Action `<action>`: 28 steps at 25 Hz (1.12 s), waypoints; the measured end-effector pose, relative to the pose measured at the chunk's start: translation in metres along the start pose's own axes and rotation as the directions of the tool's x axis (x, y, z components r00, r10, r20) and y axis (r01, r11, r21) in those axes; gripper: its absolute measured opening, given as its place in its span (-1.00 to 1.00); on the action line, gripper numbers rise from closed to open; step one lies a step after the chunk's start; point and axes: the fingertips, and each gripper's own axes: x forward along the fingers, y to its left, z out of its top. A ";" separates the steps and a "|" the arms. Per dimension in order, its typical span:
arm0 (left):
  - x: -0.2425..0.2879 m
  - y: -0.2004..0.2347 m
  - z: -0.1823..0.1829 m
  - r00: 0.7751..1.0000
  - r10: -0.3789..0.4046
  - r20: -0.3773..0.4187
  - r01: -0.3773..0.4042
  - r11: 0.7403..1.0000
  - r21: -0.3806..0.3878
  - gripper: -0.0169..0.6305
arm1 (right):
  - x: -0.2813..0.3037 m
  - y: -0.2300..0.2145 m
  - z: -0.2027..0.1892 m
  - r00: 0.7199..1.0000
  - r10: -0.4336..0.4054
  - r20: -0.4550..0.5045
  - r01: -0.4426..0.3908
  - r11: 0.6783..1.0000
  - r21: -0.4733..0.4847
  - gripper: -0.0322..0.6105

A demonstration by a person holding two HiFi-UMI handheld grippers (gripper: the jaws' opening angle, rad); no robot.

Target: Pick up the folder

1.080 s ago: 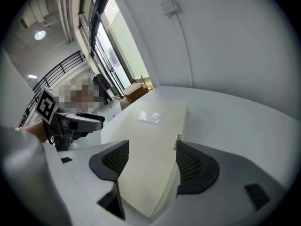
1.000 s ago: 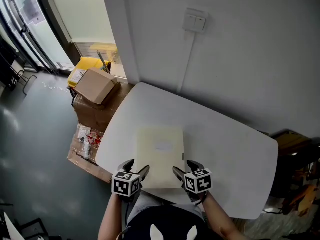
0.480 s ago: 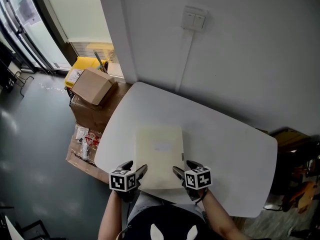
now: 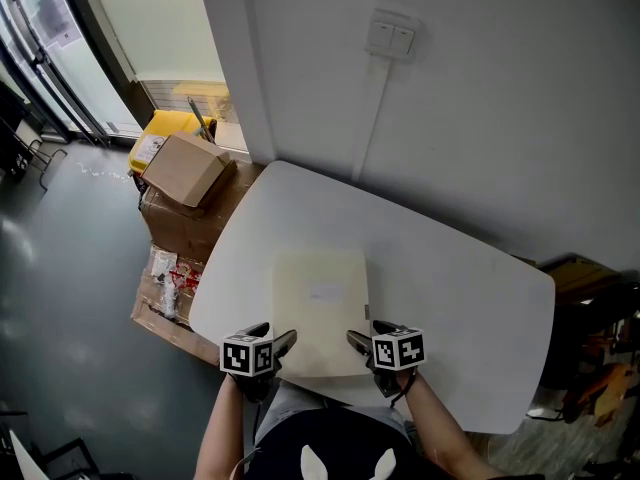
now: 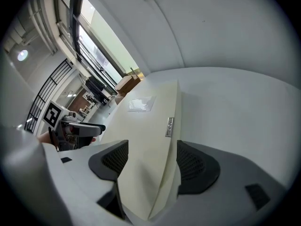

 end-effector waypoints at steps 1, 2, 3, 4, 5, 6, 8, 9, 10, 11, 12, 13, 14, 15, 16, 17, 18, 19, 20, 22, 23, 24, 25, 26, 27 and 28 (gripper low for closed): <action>0.000 0.001 0.000 1.000 0.001 -0.002 -0.001 1.000 -0.003 -0.01 | 0.001 0.000 -0.001 1.000 0.004 -0.004 -0.004 1.000 0.005 -0.01; 0.000 0.001 0.000 1.000 0.002 -0.004 -0.002 1.000 -0.005 -0.01 | 0.002 0.000 -0.001 1.000 0.011 -0.009 -0.011 1.000 0.010 -0.01; 0.001 0.002 0.000 1.000 0.002 -0.007 -0.002 1.000 -0.007 -0.01 | 0.004 0.001 -0.002 1.000 0.019 -0.012 -0.019 1.000 0.015 -0.01; 0.002 0.002 0.001 1.000 0.001 -0.009 -0.001 1.000 -0.008 -0.01 | 0.006 0.001 -0.003 1.000 0.024 -0.016 -0.024 1.000 0.019 -0.01; 0.003 0.002 0.001 1.000 -0.003 -0.012 0.003 1.000 -0.010 -0.01 | 0.006 0.000 -0.003 1.000 0.023 -0.021 -0.023 1.000 0.019 -0.01; 0.004 0.002 0.000 1.000 -0.010 -0.015 0.010 1.000 -0.016 -0.01 | 0.007 -0.002 -0.003 1.000 0.017 -0.026 -0.017 1.000 0.016 -0.01; 0.006 0.002 -0.001 1.000 -0.015 -0.020 0.015 0.999 -0.034 -0.01 | 0.007 -0.005 -0.003 0.999 0.006 -0.035 -0.005 1.000 0.013 -0.01; 0.006 0.003 -0.002 1.000 -0.011 -0.024 0.010 0.999 -0.039 -0.01 | 0.008 -0.006 -0.003 0.999 0.003 -0.037 -0.003 1.000 0.014 -0.01; 0.007 0.003 -0.002 1.000 -0.010 -0.026 0.008 0.999 -0.043 -0.01 | 0.009 -0.006 -0.003 0.999 0.002 -0.040 -0.001 1.000 0.016 -0.01; 0.007 0.003 -0.003 1.000 -0.012 -0.029 0.011 0.999 -0.051 -0.01 | 0.010 -0.006 -0.004 0.999 0.002 -0.043 -0.001 1.000 0.019 -0.01; 0.008 0.003 -0.004 0.999 -0.016 -0.031 0.014 0.998 -0.057 -0.01 | 0.011 -0.007 -0.005 0.999 0.002 -0.047 -0.001 1.000 0.022 -0.01; 0.008 0.002 -0.004 0.999 -0.018 -0.033 0.016 0.998 -0.054 -0.01 | 0.011 -0.007 -0.005 0.999 0.001 -0.051 0.000 1.000 0.021 -0.01; 0.008 0.002 -0.004 0.999 -0.016 -0.034 0.015 0.999 -0.041 -0.01 | 0.012 -0.008 -0.006 0.998 -0.002 -0.056 0.003 1.000 0.017 -0.01; 0.008 0.004 -0.003 0.999 -0.009 -0.036 0.008 1.000 -0.028 -0.01 | 0.013 -0.008 -0.006 0.998 -0.004 -0.061 0.005 1.000 0.013 -0.01; 0.009 0.005 -0.003 0.999 -0.003 -0.038 0.002 1.000 -0.021 -0.01 | 0.014 -0.009 -0.006 0.998 -0.004 -0.063 0.004 1.000 0.012 -0.01; 0.010 0.006 -0.004 0.999 -0.002 -0.040 0.001 1.000 -0.021 -0.01 | 0.014 -0.009 -0.006 0.998 -0.001 -0.065 0.002 1.000 0.014 -0.01; 0.011 0.005 -0.004 0.999 -0.006 -0.043 0.005 1.000 -0.025 -0.01 | 0.015 -0.009 -0.006 0.998 0.003 -0.065 -0.002 1.000 0.017 -0.01; 0.012 0.005 -0.005 0.999 -0.010 -0.045 0.009 1.000 -0.027 -0.01 | 0.016 -0.010 -0.006 0.998 0.007 -0.065 -0.006 1.000 0.023 -0.01; 0.013 0.005 -0.005 0.999 -0.010 -0.047 0.008 1.000 -0.027 -0.01 | 0.016 -0.010 -0.007 0.998 0.012 -0.066 -0.011 1.000 0.029 -0.01; 0.014 0.006 -0.005 0.999 -0.006 -0.052 0.005 1.000 -0.027 -0.01 | 0.017 -0.011 -0.008 0.997 0.025 -0.067 -0.022 0.999 0.046 -0.01; 0.014 0.006 -0.006 0.998 -0.008 -0.056 0.006 0.999 -0.033 -0.01 | 0.018 -0.011 -0.009 0.997 0.032 -0.069 -0.028 0.998 0.055 -0.01; 0.015 0.006 -0.008 0.998 -0.012 -0.061 0.009 0.999 -0.042 -0.01 | 0.019 -0.011 -0.010 0.997 0.038 -0.071 -0.034 0.997 0.063 -0.01; 0.015 0.006 -0.010 0.998 -0.015 -0.065 0.012 0.999 -0.048 -0.01 | 0.020 -0.011 -0.011 0.996 0.043 -0.073 -0.038 0.997 0.069 -0.01; 0.016 0.006 -0.010 0.998 -0.018 -0.067 0.015 0.999 -0.046 -0.01 | 0.021 -0.011 -0.011 0.996 0.047 -0.074 -0.042 0.997 0.071 -0.01; 0.017 0.007 -0.010 0.998 -0.020 -0.068 0.017 0.999 -0.041 -0.01 | 0.021 -0.011 -0.011 0.996 0.051 -0.076 -0.046 0.996 0.072 -0.01; 0.017 0.007 -0.010 0.997 -0.022 -0.070 0.019 0.999 -0.039 -0.01 | 0.022 -0.012 -0.011 0.996 0.055 -0.077 -0.049 0.996 0.073 -0.01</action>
